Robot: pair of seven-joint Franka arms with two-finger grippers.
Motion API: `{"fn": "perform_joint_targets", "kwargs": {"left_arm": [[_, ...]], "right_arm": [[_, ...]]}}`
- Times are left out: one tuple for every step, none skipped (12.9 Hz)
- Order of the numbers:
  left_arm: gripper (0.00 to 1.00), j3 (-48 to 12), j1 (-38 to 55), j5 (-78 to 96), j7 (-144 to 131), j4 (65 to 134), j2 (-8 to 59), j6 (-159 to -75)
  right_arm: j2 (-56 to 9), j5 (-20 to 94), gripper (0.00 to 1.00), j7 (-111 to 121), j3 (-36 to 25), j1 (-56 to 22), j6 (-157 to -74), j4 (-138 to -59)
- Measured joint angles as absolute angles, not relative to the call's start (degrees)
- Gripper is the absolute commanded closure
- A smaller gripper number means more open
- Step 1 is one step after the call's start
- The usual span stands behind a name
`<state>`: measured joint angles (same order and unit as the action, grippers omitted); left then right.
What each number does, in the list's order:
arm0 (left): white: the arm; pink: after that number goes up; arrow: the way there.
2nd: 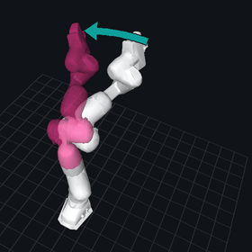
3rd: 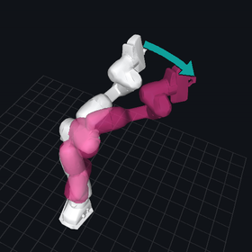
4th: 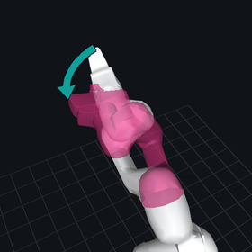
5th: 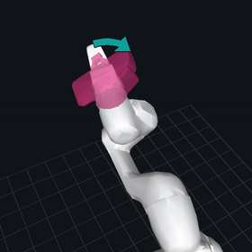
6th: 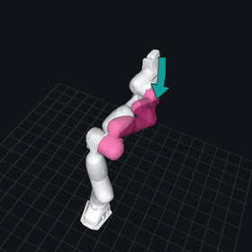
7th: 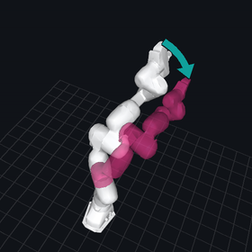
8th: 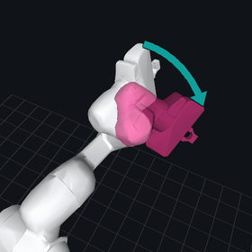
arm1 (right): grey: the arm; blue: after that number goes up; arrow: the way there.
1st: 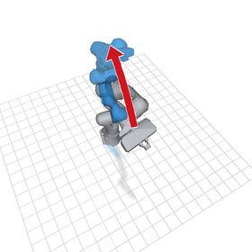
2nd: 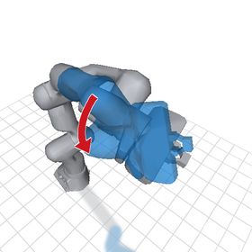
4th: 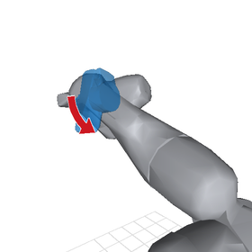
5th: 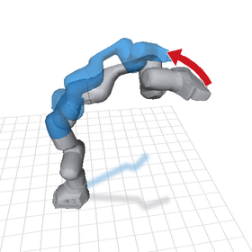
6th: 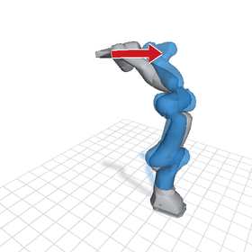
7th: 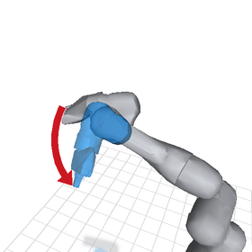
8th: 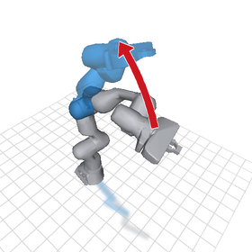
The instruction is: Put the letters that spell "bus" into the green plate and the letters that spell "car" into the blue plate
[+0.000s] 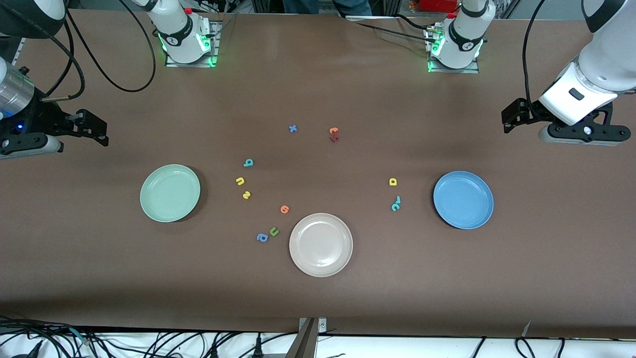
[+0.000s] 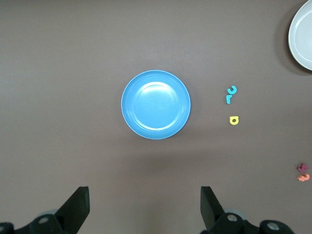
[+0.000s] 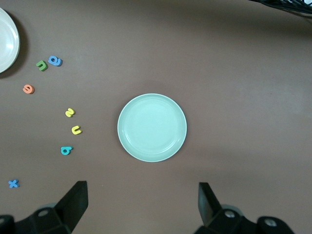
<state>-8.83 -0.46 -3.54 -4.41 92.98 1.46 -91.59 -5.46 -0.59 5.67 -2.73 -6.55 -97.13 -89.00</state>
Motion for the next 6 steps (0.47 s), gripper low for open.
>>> {"fn": "perform_joint_targets", "kwargs": {"left_arm": [[0.00,-8.8,-0.5,-3.5,-4.5,93.0,1.5,-91.6],[0.00,-8.8,-0.5,-3.5,-4.6,93.0,1.5,-91.6],[0.00,-8.8,-0.5,-3.5,-4.7,93.0,1.5,-91.6],[0.00,-8.8,-0.5,-3.5,-4.8,93.0,1.5,-91.6],[0.00,-8.9,-0.5,-3.5,-4.9,93.0,1.5,-91.6],[0.00,-9.2,-0.4,-3.5,-5.1,93.0,1.5,-91.6]], "right_arm": [[-5.5,-0.6,0.00,5.7,-2.7,-6.6,-97.1,-89.0],[-5.5,-0.6,0.00,5.7,-2.7,-6.6,-97.1,-89.0],[-5.5,-0.6,0.00,5.7,-2.7,-6.6,-97.0,-89.0],[-5.5,-0.6,0.00,5.7,-2.7,-6.6,-97.0,-89.0],[-5.5,-0.6,0.00,5.7,-2.7,-6.6,-97.0,-89.0],[-5.5,-0.6,0.00,5.7,-2.7,-6.6,-97.0,-89.0]]}}
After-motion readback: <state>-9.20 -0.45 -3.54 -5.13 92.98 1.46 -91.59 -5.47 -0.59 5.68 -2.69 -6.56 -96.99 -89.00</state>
